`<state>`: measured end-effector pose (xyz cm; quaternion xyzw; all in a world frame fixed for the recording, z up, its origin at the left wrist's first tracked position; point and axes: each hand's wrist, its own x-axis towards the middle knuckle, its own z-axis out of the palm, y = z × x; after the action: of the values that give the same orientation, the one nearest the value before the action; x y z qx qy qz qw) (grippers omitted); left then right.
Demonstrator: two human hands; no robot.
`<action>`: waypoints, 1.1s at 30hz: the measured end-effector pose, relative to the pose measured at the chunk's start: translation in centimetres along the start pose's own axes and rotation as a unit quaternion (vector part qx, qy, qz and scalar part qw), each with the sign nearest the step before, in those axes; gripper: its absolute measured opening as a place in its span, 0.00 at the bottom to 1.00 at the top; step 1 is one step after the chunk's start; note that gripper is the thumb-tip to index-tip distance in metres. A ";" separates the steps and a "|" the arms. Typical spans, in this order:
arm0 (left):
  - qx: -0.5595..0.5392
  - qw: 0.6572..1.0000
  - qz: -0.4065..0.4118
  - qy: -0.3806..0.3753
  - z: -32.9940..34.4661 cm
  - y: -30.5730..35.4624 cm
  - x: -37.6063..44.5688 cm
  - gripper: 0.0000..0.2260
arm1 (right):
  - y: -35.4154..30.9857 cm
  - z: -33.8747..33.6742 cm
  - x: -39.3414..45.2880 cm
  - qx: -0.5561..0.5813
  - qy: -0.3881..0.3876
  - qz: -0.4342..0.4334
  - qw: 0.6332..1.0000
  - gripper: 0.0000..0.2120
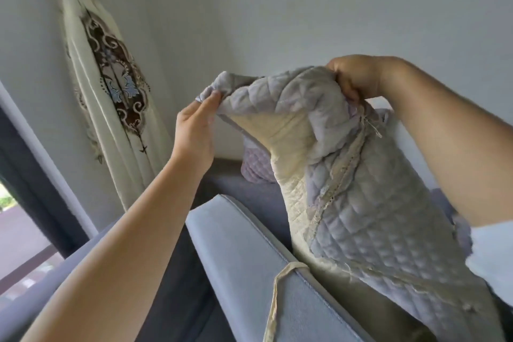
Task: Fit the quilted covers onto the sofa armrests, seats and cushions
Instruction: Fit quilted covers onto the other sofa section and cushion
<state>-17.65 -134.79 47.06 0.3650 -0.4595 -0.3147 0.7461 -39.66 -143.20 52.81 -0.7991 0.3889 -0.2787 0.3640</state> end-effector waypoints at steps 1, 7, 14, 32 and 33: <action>0.010 1.000 -0.007 -0.014 0.0 0.5 0.5 0.16 | -0.7 0.0 0.5 0.010 -0.019 0.011 1.000 0.17; 0.310 0.949 -0.034 0.056 1.2 -1.5 0.7 0.16 | 7.7 5.7 2.3 -0.354 0.004 0.036 0.935 0.12; 0.221 0.956 -0.173 0.089 1.1 -1.9 1.7 0.14 | 14.3 14.2 -5.7 -0.111 -0.004 0.011 0.994 0.28; 0.811 0.578 0.020 -0.088 0.4 -6.7 2.7 0.11 | 12.5 -1.4 -7.2 -0.161 0.288 0.126 0.936 0.10; 0.819 0.568 0.018 -0.074 1.1 -6.7 3.2 0.12 | 11.7 -2.7 -7.4 -0.150 0.308 0.107 0.933 0.11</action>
<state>-18.32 -141.27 43.25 0.7874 -0.5804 0.1841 0.0964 -50.55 -143.18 43.86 -0.6728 0.6026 -0.4090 0.1298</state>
